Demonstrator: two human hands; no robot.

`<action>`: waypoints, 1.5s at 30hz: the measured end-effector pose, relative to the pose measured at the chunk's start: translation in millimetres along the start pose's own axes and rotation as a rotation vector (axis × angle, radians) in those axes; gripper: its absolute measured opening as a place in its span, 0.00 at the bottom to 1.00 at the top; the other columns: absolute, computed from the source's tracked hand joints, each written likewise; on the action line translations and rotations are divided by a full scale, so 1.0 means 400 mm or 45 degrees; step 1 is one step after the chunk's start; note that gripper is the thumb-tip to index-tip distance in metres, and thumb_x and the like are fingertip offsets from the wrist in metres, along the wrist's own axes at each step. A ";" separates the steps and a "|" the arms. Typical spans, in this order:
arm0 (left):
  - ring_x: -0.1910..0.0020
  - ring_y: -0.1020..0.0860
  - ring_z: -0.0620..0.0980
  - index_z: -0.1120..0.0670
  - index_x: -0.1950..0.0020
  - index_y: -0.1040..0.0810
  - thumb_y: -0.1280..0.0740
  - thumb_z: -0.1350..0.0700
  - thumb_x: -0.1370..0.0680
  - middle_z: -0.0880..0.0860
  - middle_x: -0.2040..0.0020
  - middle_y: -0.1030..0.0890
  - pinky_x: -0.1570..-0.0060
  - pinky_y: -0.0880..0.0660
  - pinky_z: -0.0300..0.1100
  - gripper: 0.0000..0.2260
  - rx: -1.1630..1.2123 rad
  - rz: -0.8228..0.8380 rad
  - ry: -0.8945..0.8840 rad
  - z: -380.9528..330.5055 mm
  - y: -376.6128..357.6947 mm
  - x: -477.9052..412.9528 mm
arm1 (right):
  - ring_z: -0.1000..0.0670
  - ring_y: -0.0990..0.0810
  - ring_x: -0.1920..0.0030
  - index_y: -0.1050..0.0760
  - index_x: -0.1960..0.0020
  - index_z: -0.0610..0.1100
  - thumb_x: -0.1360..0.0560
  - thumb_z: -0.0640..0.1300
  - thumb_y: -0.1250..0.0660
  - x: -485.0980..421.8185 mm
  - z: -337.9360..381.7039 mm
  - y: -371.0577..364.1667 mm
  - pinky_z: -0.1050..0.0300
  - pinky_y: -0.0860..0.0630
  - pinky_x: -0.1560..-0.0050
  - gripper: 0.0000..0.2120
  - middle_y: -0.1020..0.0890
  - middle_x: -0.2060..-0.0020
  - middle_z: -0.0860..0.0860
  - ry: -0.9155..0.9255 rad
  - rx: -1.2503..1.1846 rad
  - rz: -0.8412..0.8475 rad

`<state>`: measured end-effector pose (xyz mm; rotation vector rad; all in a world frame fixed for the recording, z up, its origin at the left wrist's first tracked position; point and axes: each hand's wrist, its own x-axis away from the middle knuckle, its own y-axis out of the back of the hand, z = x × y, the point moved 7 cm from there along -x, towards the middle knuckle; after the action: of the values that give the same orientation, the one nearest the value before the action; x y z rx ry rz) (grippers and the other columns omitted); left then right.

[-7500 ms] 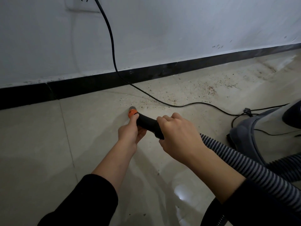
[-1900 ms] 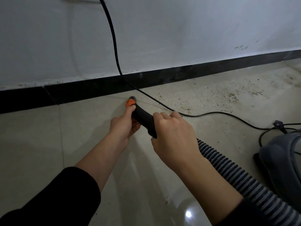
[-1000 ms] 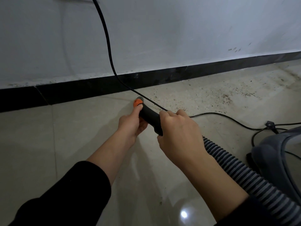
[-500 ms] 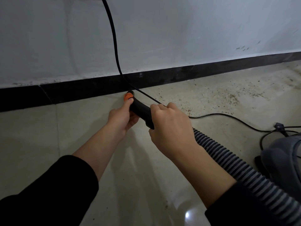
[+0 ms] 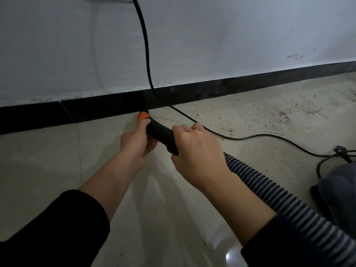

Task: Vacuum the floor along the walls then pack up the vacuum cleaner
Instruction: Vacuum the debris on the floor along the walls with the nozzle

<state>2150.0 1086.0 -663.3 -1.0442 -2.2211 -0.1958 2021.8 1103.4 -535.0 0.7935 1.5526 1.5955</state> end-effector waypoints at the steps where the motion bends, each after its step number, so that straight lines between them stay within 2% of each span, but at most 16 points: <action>1: 0.61 0.19 0.48 0.61 0.38 0.24 0.31 0.46 0.24 0.55 0.55 0.18 0.68 0.24 0.37 0.21 -0.002 -0.003 -0.008 -0.002 0.008 0.001 | 0.51 0.30 0.49 0.30 0.38 0.46 0.22 0.45 0.36 0.001 0.004 0.000 0.59 0.38 0.58 0.13 0.22 0.48 0.51 0.008 -0.010 0.002; 5: 0.60 0.18 0.49 0.61 0.40 0.24 0.30 0.47 0.24 0.57 0.54 0.18 0.66 0.24 0.37 0.21 -0.011 -0.016 -0.026 -0.006 0.038 0.005 | 0.51 0.35 0.54 0.30 0.39 0.45 0.22 0.45 0.37 0.004 0.022 0.003 0.58 0.39 0.59 0.12 0.22 0.49 0.51 0.038 -0.038 0.009; 9: 0.61 0.19 0.48 0.61 0.40 0.24 0.30 0.47 0.24 0.56 0.56 0.18 0.68 0.25 0.37 0.20 -0.005 -0.045 -0.027 -0.013 0.054 0.004 | 0.49 0.29 0.50 0.30 0.40 0.44 0.22 0.45 0.36 0.002 0.039 0.006 0.57 0.39 0.59 0.12 0.22 0.49 0.50 0.055 -0.050 0.013; 19: 0.62 0.20 0.47 0.61 0.38 0.24 0.31 0.48 0.23 0.55 0.56 0.19 0.69 0.25 0.36 0.20 0.017 0.005 -0.018 -0.007 0.018 -0.010 | 0.49 0.28 0.48 0.31 0.37 0.44 0.22 0.43 0.36 -0.006 0.015 -0.007 0.57 0.39 0.59 0.14 0.22 0.47 0.50 0.018 -0.026 0.008; 25: 0.58 0.19 0.48 0.59 0.37 0.24 0.31 0.46 0.23 0.56 0.51 0.18 0.67 0.25 0.37 0.21 0.015 0.028 -0.010 0.001 0.008 -0.023 | 0.49 0.28 0.48 0.31 0.38 0.44 0.23 0.43 0.35 -0.006 0.006 -0.017 0.58 0.38 0.59 0.14 0.22 0.47 0.50 0.017 0.002 -0.011; 30: 0.59 0.19 0.48 0.59 0.38 0.24 0.31 0.46 0.23 0.55 0.53 0.18 0.69 0.25 0.36 0.21 0.026 0.054 0.010 0.009 -0.020 -0.030 | 0.49 0.28 0.46 0.31 0.37 0.45 0.23 0.43 0.36 -0.007 -0.015 -0.017 0.59 0.38 0.58 0.15 0.23 0.45 0.50 -0.004 0.012 -0.039; 36: 0.59 0.19 0.48 0.60 0.38 0.24 0.31 0.47 0.23 0.56 0.52 0.18 0.70 0.24 0.35 0.20 0.050 0.102 0.034 0.021 -0.082 -0.027 | 0.50 0.28 0.49 0.29 0.39 0.45 0.24 0.43 0.34 -0.008 -0.057 -0.014 0.59 0.37 0.58 0.14 0.21 0.47 0.50 -0.061 0.058 -0.107; 38: 0.60 0.19 0.47 0.60 0.38 0.24 0.31 0.46 0.23 0.55 0.54 0.18 0.70 0.24 0.35 0.21 0.050 0.118 0.044 0.025 -0.104 -0.027 | 0.49 0.26 0.51 0.27 0.41 0.44 0.26 0.43 0.31 -0.009 -0.072 -0.018 0.59 0.36 0.59 0.14 0.20 0.50 0.50 -0.095 0.109 -0.117; 41: 0.61 0.20 0.47 0.60 0.39 0.24 0.31 0.46 0.23 0.55 0.55 0.19 0.69 0.24 0.35 0.21 0.037 0.137 0.056 0.033 -0.131 -0.027 | 0.49 0.24 0.61 0.22 0.51 0.43 0.38 0.42 0.21 -0.009 -0.098 -0.027 0.59 0.38 0.67 0.17 0.18 0.62 0.50 -0.174 0.188 -0.160; 45: 0.60 0.20 0.47 0.60 0.40 0.24 0.31 0.47 0.23 0.55 0.54 0.18 0.67 0.23 0.36 0.20 0.038 0.164 0.060 0.044 -0.161 -0.025 | 0.48 0.24 0.65 0.21 0.55 0.42 0.43 0.40 0.19 -0.008 -0.125 -0.032 0.60 0.38 0.70 0.19 0.19 0.66 0.49 -0.199 0.238 -0.214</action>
<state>2098.7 1043.6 -674.3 -1.1501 -2.1000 -0.1290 1982.0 1074.1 -550.9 0.8437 1.6246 1.2514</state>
